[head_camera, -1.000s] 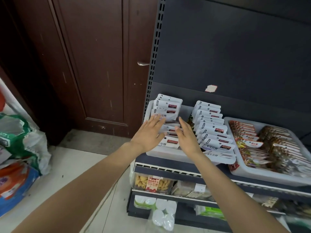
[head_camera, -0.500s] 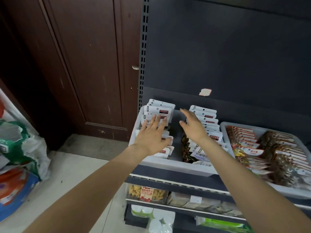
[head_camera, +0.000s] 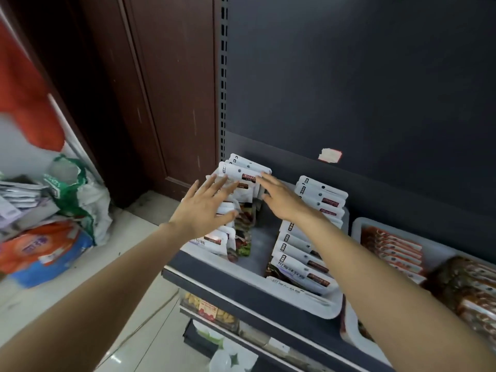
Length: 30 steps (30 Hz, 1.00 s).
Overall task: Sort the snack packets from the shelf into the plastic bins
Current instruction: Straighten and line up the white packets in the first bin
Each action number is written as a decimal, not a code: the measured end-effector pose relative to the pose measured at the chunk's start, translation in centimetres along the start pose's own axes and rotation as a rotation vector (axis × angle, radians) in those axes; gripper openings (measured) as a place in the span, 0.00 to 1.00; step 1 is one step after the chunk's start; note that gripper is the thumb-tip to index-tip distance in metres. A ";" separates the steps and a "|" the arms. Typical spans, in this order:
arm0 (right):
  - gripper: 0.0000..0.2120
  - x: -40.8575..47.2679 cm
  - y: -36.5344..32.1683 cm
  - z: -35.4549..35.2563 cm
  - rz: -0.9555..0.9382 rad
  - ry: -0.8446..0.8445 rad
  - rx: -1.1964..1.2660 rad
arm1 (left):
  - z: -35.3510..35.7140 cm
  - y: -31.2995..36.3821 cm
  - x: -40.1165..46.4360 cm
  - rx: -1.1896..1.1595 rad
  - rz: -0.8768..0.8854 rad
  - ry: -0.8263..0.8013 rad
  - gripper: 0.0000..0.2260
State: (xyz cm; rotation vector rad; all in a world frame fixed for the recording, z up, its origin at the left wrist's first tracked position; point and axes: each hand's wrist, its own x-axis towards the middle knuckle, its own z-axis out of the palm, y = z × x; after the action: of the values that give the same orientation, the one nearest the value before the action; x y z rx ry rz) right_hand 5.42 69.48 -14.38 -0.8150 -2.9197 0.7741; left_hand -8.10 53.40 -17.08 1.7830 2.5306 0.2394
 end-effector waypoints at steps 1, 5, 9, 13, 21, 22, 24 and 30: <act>0.25 0.1 0.2 -0.1 -0.024 0.017 0.012 | 0.0 0.0 0.0 0.008 -0.022 0.006 0.36; 0.22 0.0 0.2 -0.1 -0.102 0.148 0.059 | 0.1 0.2 0.4 0.027 -0.042 0.036 0.39; 0.19 -0.2 -0.1 0.7 -0.116 0.209 0.107 | -0.2 0.1 0.7 -0.028 -0.031 0.016 0.40; 0.24 -0.5 -0.2 1.2 -0.069 0.139 0.144 | -0.4 0.5 0.6 -0.031 -0.046 -0.010 0.33; 0.17 -0.5 -4.6 1.7 0.250 0.322 0.510 | -0.2 -0.3 1.0 -0.024 -0.022 0.015 0.38; 0.17 -0.5 -4.7 2.7 0.297 0.315 0.598 | -0.3 -0.5 1.0 -0.027 -0.014 0.004 0.38; 0.18 -0.7 -4.8 4.9 0.383 0.337 0.761 | -0.3 -0.8 0.9 -0.033 0.004 -0.025 0.36; 0.22 -1.2 -3.3 9.8 0.674 0.317 0.923 | 0.4 -1.6 1.6 -0.027 0.056 -0.079 0.35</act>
State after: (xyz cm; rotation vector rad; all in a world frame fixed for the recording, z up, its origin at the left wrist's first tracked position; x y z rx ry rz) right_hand 3.44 61.95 -21.30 -1.5447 -1.6462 1.6231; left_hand -10.13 54.39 -17.62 1.8178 2.4147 0.2001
